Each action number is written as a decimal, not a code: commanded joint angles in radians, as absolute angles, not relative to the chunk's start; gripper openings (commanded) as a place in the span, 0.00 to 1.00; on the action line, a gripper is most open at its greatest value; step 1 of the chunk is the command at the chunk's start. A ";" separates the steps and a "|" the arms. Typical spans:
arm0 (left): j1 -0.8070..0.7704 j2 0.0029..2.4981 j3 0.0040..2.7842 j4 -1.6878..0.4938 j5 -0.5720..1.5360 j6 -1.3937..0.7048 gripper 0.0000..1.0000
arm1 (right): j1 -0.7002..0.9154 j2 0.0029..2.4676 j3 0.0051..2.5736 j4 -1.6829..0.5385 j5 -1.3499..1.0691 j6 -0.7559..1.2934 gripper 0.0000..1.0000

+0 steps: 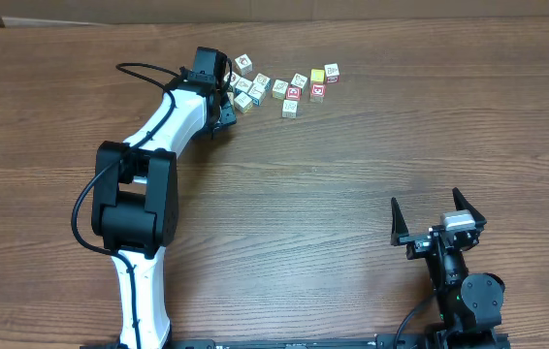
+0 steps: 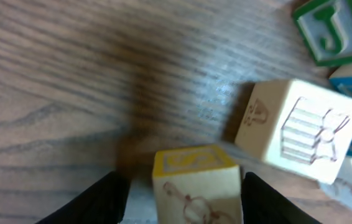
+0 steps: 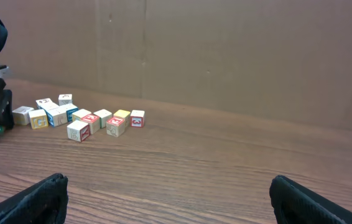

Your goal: Form a horizontal line

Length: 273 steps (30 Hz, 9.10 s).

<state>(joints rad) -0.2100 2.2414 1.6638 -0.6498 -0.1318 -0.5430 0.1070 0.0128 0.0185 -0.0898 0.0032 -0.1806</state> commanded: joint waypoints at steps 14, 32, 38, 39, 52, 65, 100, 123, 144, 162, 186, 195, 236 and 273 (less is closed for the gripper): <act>-0.216 2.255 1.705 -0.677 -0.137 -0.526 0.56 | 0.111 0.003 0.008 -0.084 -0.002 -0.181 1.00; -0.216 2.255 1.729 -0.702 -0.137 -0.516 0.47 | 0.111 0.003 0.008 -0.084 -0.002 -0.181 1.00; -0.216 2.255 1.729 -0.699 -0.137 -0.480 0.33 | 0.111 0.003 0.008 -0.084 -0.002 -0.181 1.00; -0.216 2.255 1.729 -0.700 -0.137 -0.474 0.33 | 0.111 0.003 0.008 -0.084 -0.002 -0.181 1.00; -0.216 2.255 1.751 -0.709 -0.075 -0.399 0.38 | 0.111 0.003 0.008 -0.084 -0.002 -0.181 1.00; -0.215 2.255 1.753 -0.709 -0.105 -0.388 0.47 | 0.111 0.003 0.008 -0.084 -0.002 -0.181 1.00; -0.215 2.269 1.735 -0.696 -0.141 -0.389 0.39 | 0.111 0.003 0.008 -0.084 -0.002 -0.181 1.00; -0.215 2.246 1.736 -0.710 -0.141 -0.388 0.28 | 0.111 0.003 0.008 -0.084 -0.002 -0.181 1.00; -0.226 1.928 1.736 -1.007 -0.130 -0.418 0.26 | 0.111 0.003 0.008 -0.084 -0.002 -0.181 1.00; -0.439 1.926 1.703 -1.054 -0.158 -0.585 0.28 | 0.111 0.003 0.008 -0.084 -0.002 -0.181 1.00; -0.535 1.926 1.472 -0.781 -0.221 -0.695 0.19 | 0.111 0.003 0.008 -0.084 -0.002 -0.181 1.00; -0.536 1.926 1.462 -0.752 -0.220 -0.696 0.18 | 0.111 0.003 0.008 -0.084 -0.002 -0.181 1.00; -0.538 2.001 1.343 -0.579 -0.221 -0.696 0.09 | 0.111 0.003 0.008 -0.084 -0.002 -0.181 1.00; -0.538 2.001 1.343 -0.579 -0.243 -0.651 0.10 | 0.111 0.003 0.008 -0.084 -0.002 -0.181 1.00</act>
<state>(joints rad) -0.5365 1.9903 1.3468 -0.5819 -0.2218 -0.6735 0.1070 0.0128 0.0185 -0.0895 0.0036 -0.1802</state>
